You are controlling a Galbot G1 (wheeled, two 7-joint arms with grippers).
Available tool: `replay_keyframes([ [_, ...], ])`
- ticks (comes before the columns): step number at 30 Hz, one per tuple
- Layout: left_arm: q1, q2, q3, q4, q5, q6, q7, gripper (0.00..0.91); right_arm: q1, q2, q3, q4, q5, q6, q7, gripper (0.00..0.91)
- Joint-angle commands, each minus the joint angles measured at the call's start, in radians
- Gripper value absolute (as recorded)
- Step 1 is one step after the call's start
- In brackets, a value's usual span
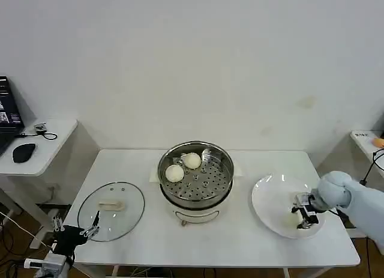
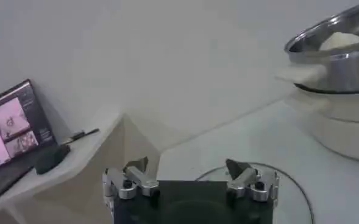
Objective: Take steamed baozi put them in steamer then cover it.
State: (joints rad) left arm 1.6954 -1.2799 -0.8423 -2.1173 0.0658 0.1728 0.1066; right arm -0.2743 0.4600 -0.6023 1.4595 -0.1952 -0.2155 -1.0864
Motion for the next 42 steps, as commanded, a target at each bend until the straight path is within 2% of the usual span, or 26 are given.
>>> replay_keyframes([
  [1,-0.004,0.004,0.000,0.001,-0.001,0.001,0.001,0.907,0.166,-0.028,-0.044,0.036,0.039,0.006,-0.052,0.595],
  [6,-0.013,0.008,0.006,0.007,-0.002,0.001,0.001,0.907,0.386,-0.020,-0.107,0.036,0.096,0.016,-0.090,0.595],
  [11,-0.018,0.007,0.017,0.009,-0.001,0.001,0.001,0.907,0.576,0.047,-0.208,0.016,0.149,0.010,-0.103,0.595],
  [14,-0.023,0.009,0.022,0.005,0.000,0.003,0.002,0.907,0.695,0.121,-0.280,0.001,0.183,0.002,-0.102,0.595],
  [19,-0.029,0.016,0.013,-0.005,-0.002,0.008,0.004,0.907,0.877,0.292,-0.434,-0.021,0.232,-0.006,-0.092,0.605],
  [23,-0.031,0.021,0.001,-0.001,-0.006,0.009,0.005,0.907,0.899,0.403,-0.457,-0.035,0.261,-0.013,-0.079,0.605],
  [27,-0.027,0.028,-0.013,0.005,-0.008,0.008,0.006,0.907,0.876,0.553,-0.456,-0.058,0.284,-0.009,-0.077,0.605],
  [33,-0.021,0.021,-0.033,0.002,-0.010,0.009,0.006,0.907,0.804,0.711,-0.461,-0.105,0.271,0.038,-0.076,0.605],
  [37,-0.010,0.015,-0.047,-0.003,-0.012,0.007,0.007,0.907,0.751,0.767,-0.467,-0.133,0.237,0.077,-0.079,0.605],
  [42,-0.002,0.007,-0.062,-0.004,-0.016,0.006,0.006,0.907,0.715,0.787,-0.499,-0.121,0.208,0.115,-0.083,0.605],
])
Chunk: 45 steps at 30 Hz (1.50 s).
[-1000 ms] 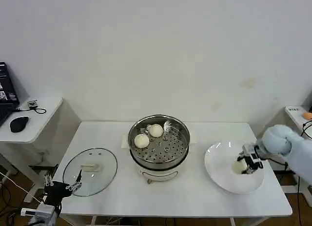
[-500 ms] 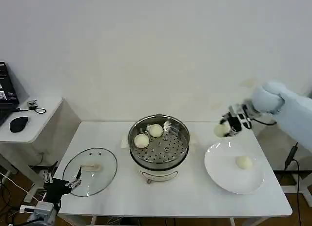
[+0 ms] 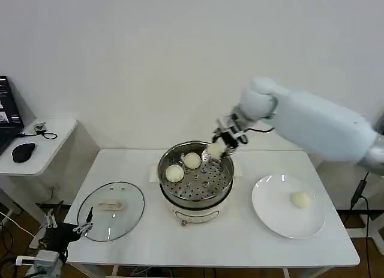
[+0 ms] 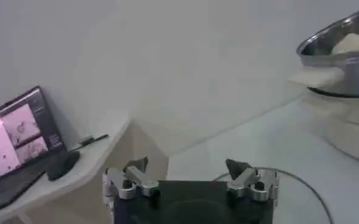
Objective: Take steamed baozi put them in steamer then cover it.
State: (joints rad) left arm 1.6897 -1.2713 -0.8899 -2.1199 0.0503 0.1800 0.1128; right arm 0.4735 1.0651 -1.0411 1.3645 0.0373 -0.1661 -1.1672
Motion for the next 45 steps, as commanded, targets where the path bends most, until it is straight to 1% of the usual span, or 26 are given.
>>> replay_keyframes([
  [1,0.004,-0.003,-0.016,-0.002,-0.001,-0.001,0.000,0.907,-0.037,0.183,-0.070,-0.019,-0.026,0.069,-0.002,0.605],
  [5,0.009,-0.009,-0.020,-0.005,-0.001,-0.002,-0.001,0.907,-0.063,0.191,-0.083,0.002,-0.050,0.081,0.009,0.605],
  [11,0.020,-0.012,-0.029,-0.011,-0.003,-0.003,-0.001,0.907,-0.092,0.184,-0.100,0.005,-0.104,0.104,0.005,0.605],
  [15,0.021,-0.014,-0.035,-0.016,-0.007,-0.003,-0.001,0.907,-0.105,0.170,-0.105,0.010,-0.119,0.120,-0.002,0.605],
  [22,0.024,-0.014,-0.036,-0.011,-0.007,-0.006,-0.001,0.907,-0.111,0.125,-0.120,0.053,-0.116,0.126,-0.012,0.605],
  [25,0.022,-0.015,-0.035,-0.007,-0.007,-0.007,-0.002,0.907,-0.109,0.119,-0.122,0.057,-0.121,0.126,-0.017,0.615],
  [29,0.020,-0.016,-0.033,-0.010,-0.007,-0.007,-0.001,0.907,-0.109,0.118,-0.120,0.055,-0.122,0.129,-0.018,0.605],
  [31,0.021,-0.016,-0.033,-0.009,-0.007,-0.006,-0.001,0.907,-0.108,0.116,-0.119,0.059,-0.122,0.131,-0.021,0.675],
  [32,0.021,-0.015,-0.033,-0.009,-0.007,-0.006,-0.001,0.907,-0.107,0.114,-0.119,0.060,-0.121,0.134,-0.023,0.826],
  [33,0.021,-0.015,-0.033,-0.009,-0.007,-0.007,-0.001,0.907,-0.106,0.113,-0.119,0.060,-0.119,0.138,-0.018,0.897],
  [42,0.015,-0.013,-0.030,-0.010,-0.009,-0.005,-0.001,0.907,-0.073,0.091,-0.099,0.056,-0.116,0.144,-0.013,0.907],
  [45,0.012,-0.011,-0.029,-0.007,-0.008,-0.005,-0.001,0.907,-0.059,0.080,-0.073,0.039,-0.102,0.135,0.006,0.907],
])
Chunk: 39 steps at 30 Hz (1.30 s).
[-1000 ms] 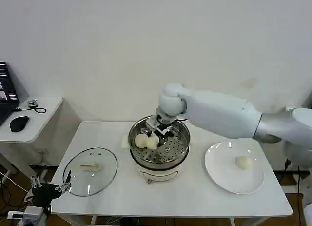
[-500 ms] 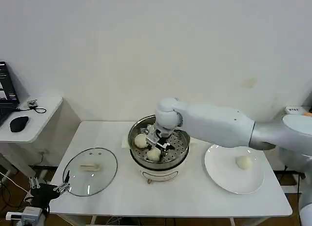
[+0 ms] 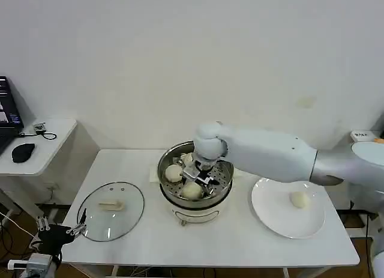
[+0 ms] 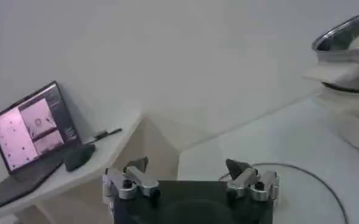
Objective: Take steamed baozi put them in steamer then cover it.
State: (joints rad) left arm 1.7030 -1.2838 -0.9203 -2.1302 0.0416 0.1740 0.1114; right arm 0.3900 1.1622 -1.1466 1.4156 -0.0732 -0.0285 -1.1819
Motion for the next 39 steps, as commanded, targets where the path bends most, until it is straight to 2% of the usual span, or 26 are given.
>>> replay_keyframes([
  [1,-0.003,0.003,0.003,0.004,0.001,0.001,0.000,0.907,0.031,-0.021,0.052,-0.031,0.014,-0.006,0.032,0.907],
  [6,-0.013,0.010,0.014,0.009,0.002,0.001,0.001,0.907,0.054,-0.063,0.123,-0.088,0.056,-0.060,0.081,0.907],
  [9,-0.021,0.015,0.024,0.012,0.002,0.002,0.001,0.907,0.073,-0.131,0.139,-0.073,0.067,-0.098,0.102,0.907],
  [13,-0.033,0.020,0.037,0.021,0.004,0.002,0.001,0.907,0.084,-0.286,0.138,0.009,0.102,-0.185,0.110,0.907],
  [17,-0.039,0.037,0.047,0.028,0.002,0.002,0.002,0.907,0.075,-0.437,0.141,0.087,0.140,-0.234,0.112,0.907],
  [18,-0.041,0.041,0.047,0.029,0.000,0.004,0.003,0.907,0.063,-0.507,0.147,0.106,0.140,-0.239,0.110,0.907],
  [19,-0.042,0.046,0.047,0.032,0.000,0.004,0.004,0.907,0.054,-0.533,0.151,0.116,0.136,-0.238,0.108,0.907],
  [21,-0.043,0.056,0.053,0.035,-0.001,0.004,0.004,0.907,0.021,-0.643,0.162,0.139,0.108,-0.234,0.100,0.907],
  [23,-0.048,0.058,0.058,0.037,-0.002,0.004,0.004,0.907,-0.010,-0.697,0.184,0.143,0.080,-0.225,0.093,0.907],
  [25,-0.049,0.060,0.062,0.039,-0.002,0.003,0.004,0.907,-0.116,-0.763,0.272,0.137,0.032,-0.210,0.086,0.907],
  [29,-0.049,0.066,0.072,0.038,-0.002,0.003,0.004,0.907,-0.289,-0.825,0.400,0.104,-0.022,-0.175,0.084,0.907],
  [31,-0.051,0.069,0.071,0.039,-0.006,0.004,0.003,0.907,-0.414,-0.846,0.488,0.076,-0.101,-0.137,0.089,0.907],
  [33,-0.054,0.070,0.070,0.042,-0.017,0.006,-0.001,0.907,-0.457,-0.846,0.524,0.056,-0.141,-0.117,0.096,0.907],
  [34,-0.056,0.069,0.070,0.046,-0.020,0.006,-0.003,0.907,-0.523,-0.845,0.589,0.039,-0.160,-0.099,0.095,0.907],
  [39,-0.062,0.064,0.071,0.070,-0.042,0.006,-0.021,0.907,-0.657,-0.822,0.694,-0.001,-0.177,-0.093,0.098,0.907],
])
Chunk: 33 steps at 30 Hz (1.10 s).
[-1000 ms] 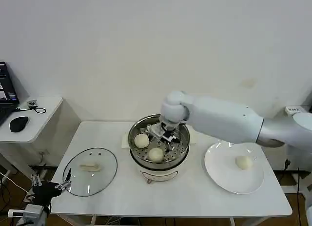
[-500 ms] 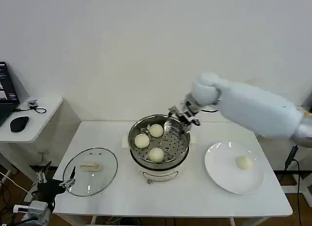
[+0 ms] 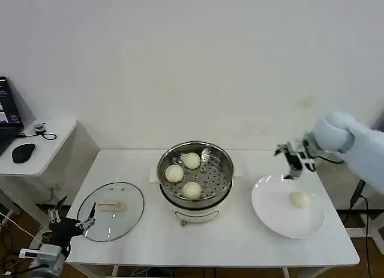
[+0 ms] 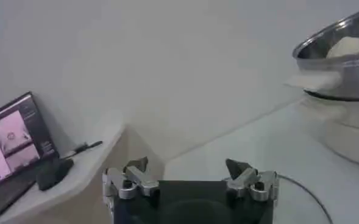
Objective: Take steamed baozi put them in steamer then cover it.
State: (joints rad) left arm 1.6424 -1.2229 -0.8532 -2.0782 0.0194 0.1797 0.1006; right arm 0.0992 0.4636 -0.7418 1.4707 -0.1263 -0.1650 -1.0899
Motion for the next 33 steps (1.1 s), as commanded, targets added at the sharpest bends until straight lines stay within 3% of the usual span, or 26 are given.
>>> replay_keyframes([
  [1,-0.001,0.003,0.003,0.018,-0.019,0.000,-0.010,0.907,-0.384,-0.116,0.303,-0.064,-0.128,0.043,0.006,0.907],
  [7,-0.003,0.004,0.001,0.020,-0.016,0.003,-0.006,0.907,-0.445,-0.063,0.351,-0.146,-0.151,0.061,-0.007,0.907],
  [15,-0.002,0.003,0.001,0.033,-0.010,0.002,-0.004,0.907,-0.434,0.020,0.347,-0.260,-0.178,0.081,0.003,0.907],
  [27,-0.001,0.002,-0.005,0.032,-0.003,0.002,-0.001,0.907,-0.393,0.212,0.327,-0.422,-0.209,0.101,0.039,0.907],
  [33,0.001,-0.001,-0.006,0.034,-0.001,0.002,-0.001,0.907,-0.377,0.258,0.318,-0.467,-0.234,0.107,0.042,0.907],
])
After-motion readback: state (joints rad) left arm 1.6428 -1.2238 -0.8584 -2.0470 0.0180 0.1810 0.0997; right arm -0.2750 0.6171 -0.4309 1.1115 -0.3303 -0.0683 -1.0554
